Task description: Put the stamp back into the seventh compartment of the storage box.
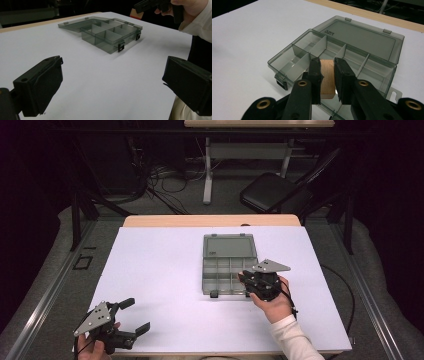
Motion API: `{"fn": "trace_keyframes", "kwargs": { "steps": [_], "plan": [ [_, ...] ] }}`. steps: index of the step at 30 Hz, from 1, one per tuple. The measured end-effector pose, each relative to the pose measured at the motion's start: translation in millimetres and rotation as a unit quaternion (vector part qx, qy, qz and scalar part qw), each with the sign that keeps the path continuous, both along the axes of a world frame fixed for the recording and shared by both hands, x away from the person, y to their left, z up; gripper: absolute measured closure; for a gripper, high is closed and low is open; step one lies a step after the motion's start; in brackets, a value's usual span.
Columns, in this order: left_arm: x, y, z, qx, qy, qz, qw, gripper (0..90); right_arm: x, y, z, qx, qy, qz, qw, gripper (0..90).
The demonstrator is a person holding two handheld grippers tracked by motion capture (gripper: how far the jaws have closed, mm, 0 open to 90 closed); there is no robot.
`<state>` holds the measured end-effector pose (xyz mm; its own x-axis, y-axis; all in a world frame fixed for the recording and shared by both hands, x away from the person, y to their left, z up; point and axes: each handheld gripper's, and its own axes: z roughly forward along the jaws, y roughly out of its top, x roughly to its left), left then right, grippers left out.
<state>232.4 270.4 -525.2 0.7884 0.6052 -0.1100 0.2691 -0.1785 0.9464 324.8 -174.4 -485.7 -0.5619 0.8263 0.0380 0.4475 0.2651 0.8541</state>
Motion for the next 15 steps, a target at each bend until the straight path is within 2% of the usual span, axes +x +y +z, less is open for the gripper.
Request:
{"fn": "trace_keyframes", "kwargs": {
  "steps": [15],
  "plan": [
    [0.3, 0.0, 0.0, 0.001, 0.001, -0.003, 1.0000, 2.6, 7.8, 2.8, -6.3, -0.011, 0.009, 0.001, 0.9999, 76.3]
  ]
}}
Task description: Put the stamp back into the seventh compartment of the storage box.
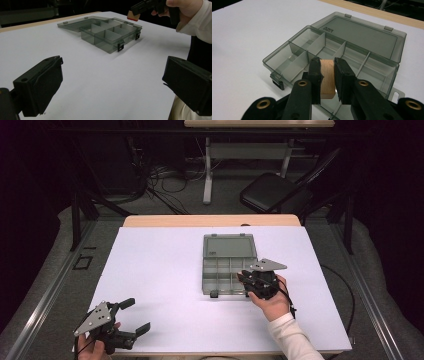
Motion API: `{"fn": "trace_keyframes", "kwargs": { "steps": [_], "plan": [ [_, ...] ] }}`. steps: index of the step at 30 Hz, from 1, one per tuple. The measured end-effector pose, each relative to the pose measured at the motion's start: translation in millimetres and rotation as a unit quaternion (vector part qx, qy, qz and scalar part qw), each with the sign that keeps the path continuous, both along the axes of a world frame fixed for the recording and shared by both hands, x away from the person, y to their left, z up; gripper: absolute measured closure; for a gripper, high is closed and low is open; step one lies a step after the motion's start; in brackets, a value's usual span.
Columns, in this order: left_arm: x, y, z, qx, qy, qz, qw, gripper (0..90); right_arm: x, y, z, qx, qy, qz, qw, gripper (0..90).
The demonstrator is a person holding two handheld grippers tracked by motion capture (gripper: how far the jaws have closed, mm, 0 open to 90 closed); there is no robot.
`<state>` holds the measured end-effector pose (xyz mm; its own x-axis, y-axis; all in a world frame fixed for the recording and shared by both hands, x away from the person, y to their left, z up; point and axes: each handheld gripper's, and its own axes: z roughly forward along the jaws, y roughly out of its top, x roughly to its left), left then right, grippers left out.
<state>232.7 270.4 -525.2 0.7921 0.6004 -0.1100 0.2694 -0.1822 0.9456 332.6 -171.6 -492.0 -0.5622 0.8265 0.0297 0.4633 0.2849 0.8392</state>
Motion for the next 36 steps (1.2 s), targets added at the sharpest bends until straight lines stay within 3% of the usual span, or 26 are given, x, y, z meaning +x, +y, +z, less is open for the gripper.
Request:
{"fn": "trace_keyframes", "kwargs": {
  "steps": [10, 36],
  "plan": [
    [-0.1, -0.1, 0.0, 0.000, 0.001, -0.002, 1.0000, 2.6, 9.6, 6.7, -9.7, -0.020, 0.016, 0.003, 0.9997, 76.3],
    [-0.1, -0.2, 0.0, 0.000, 0.001, -0.004, 1.0000, 2.6, 23.1, 13.9, -26.5, -0.043, 0.050, 0.000, 0.9978, 76.3]
  ]
}}
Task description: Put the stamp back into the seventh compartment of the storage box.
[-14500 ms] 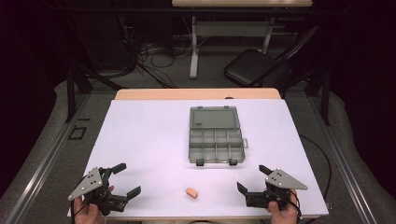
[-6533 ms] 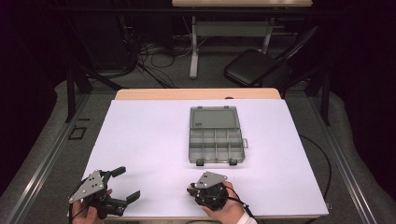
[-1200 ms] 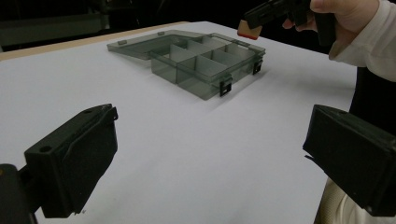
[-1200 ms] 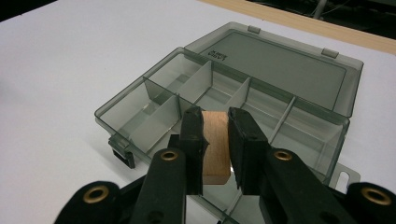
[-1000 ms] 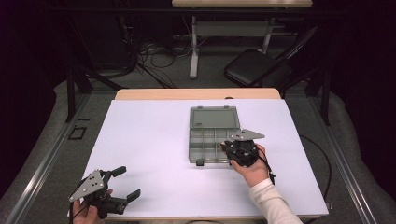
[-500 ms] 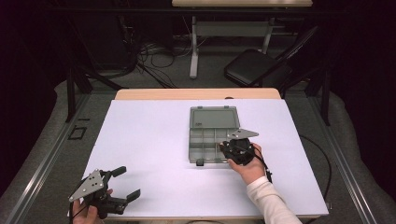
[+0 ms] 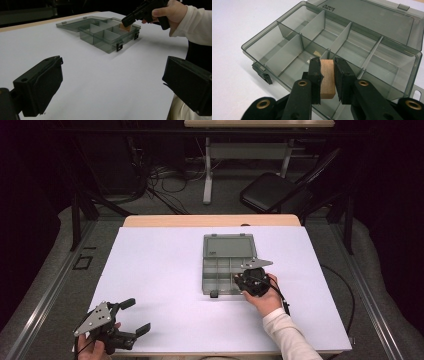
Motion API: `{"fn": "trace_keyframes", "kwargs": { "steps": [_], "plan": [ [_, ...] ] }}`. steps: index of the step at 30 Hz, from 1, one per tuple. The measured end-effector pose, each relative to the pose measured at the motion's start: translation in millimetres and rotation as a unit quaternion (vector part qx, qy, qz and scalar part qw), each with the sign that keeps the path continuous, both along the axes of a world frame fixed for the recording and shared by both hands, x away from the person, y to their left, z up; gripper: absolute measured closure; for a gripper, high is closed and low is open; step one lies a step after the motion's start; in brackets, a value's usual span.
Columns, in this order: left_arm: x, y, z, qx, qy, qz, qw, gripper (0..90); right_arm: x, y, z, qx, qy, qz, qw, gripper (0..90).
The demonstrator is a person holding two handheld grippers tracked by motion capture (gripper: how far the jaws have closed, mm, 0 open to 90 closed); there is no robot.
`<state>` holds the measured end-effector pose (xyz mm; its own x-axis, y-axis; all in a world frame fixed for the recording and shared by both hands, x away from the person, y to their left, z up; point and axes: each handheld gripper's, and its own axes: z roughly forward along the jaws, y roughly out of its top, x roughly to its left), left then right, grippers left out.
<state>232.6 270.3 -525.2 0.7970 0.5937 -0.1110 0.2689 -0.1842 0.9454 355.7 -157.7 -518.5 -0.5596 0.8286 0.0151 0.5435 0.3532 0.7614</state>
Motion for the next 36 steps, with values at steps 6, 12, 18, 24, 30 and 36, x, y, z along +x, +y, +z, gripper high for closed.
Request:
{"fn": "trace_keyframes", "kwargs": {
  "steps": [6, 12, 18, 24, 30, 36],
  "plan": [
    [-0.1, 0.0, 0.0, 0.000, 0.000, -0.001, 1.0000, 2.6, 2.4, 0.2, -2.9, -0.005, 0.010, -0.001, 0.9999, 76.2],
    [0.0, 0.0, 0.0, 0.000, 0.000, 0.000, 1.0000, 2.6, 3.5, 1.3, -5.6, -0.008, 0.018, -0.004, 0.9998, 76.2],
    [0.0, 0.0, 0.0, 0.000, 0.000, 0.000, 1.0000, 2.6, 4.8, 1.9, -8.0, -0.015, 0.029, -0.003, 0.9995, 76.2],
    [0.0, -0.1, 0.0, 0.000, 0.000, 0.000, 1.0000, 2.6, 5.6, 2.0, -9.2, -0.017, 0.030, -0.004, 0.9994, 76.1],
    [0.0, 0.0, 0.0, 0.000, 0.000, 0.001, 1.0000, 2.6, 6.1, 1.5, -9.9, -0.019, 0.037, -0.005, 0.9991, 75.8],
    [0.1, -0.1, 0.0, 0.000, 0.000, 0.001, 1.0000, 2.6, 6.8, 1.3, -11.1, -0.015, 0.036, -0.006, 0.9992, 71.4]
  ]
}}
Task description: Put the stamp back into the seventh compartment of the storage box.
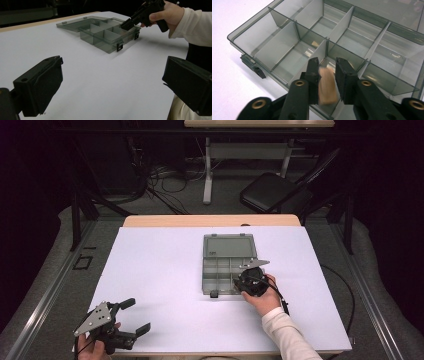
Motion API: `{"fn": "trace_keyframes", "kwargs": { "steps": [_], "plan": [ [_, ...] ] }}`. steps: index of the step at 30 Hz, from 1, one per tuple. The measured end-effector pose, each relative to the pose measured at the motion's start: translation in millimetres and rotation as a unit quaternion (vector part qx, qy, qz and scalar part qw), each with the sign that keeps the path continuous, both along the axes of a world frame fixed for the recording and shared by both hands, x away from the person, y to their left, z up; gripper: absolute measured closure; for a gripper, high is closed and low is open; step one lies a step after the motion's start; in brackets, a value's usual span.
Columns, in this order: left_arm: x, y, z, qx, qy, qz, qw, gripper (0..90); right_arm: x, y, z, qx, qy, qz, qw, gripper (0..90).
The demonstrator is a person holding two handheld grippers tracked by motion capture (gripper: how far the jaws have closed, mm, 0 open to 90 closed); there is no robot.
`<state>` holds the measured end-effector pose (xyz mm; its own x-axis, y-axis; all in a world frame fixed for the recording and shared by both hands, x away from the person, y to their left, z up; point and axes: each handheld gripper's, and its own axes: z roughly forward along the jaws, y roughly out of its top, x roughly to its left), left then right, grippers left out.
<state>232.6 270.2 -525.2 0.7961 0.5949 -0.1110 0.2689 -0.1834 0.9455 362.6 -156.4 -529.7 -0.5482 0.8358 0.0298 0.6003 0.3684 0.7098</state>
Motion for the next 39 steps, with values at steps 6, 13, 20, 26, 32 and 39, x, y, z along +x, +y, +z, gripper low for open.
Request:
{"fn": "trace_keyframes", "kwargs": {
  "steps": [6, 13, 20, 26, 32, 39],
  "plan": [
    [0.7, 0.3, -0.6, -0.001, 0.001, -0.001, 1.0000, 2.7, -2.4, -0.7, 3.0, 0.004, -0.007, 0.001, 1.0000, 66.4],
    [-0.3, 0.1, -0.2, 0.001, 0.002, 0.003, 1.0000, 2.7, -5.4, -2.6, 7.0, 0.019, -0.013, 0.003, 0.9997, 57.9],
    [-0.1, 0.3, -0.3, -0.001, 0.001, 0.002, 1.0000, 2.6, -12.1, -3.9, 14.8, 0.031, -0.031, 0.002, 0.9990, 48.6],
    [0.6, -0.6, 0.3, -0.003, 0.000, -0.006, 1.0000, 2.7, -18.2, -6.2, 18.2, 0.033, -0.037, 0.012, 0.9987, 41.3],
    [2.2, -3.5, -0.1, 0.000, -0.001, -0.008, 1.0000, 2.7, -28.4, -8.9, 24.4, 0.047, -0.060, 0.015, 0.9970, 36.3],
    [2.9, -3.4, 0.0, 0.001, 0.001, -0.009, 1.0000, 2.6, -34.2, -14.5, 31.6, 0.076, -0.061, 0.011, 0.9952, 19.7]
  ]
}}
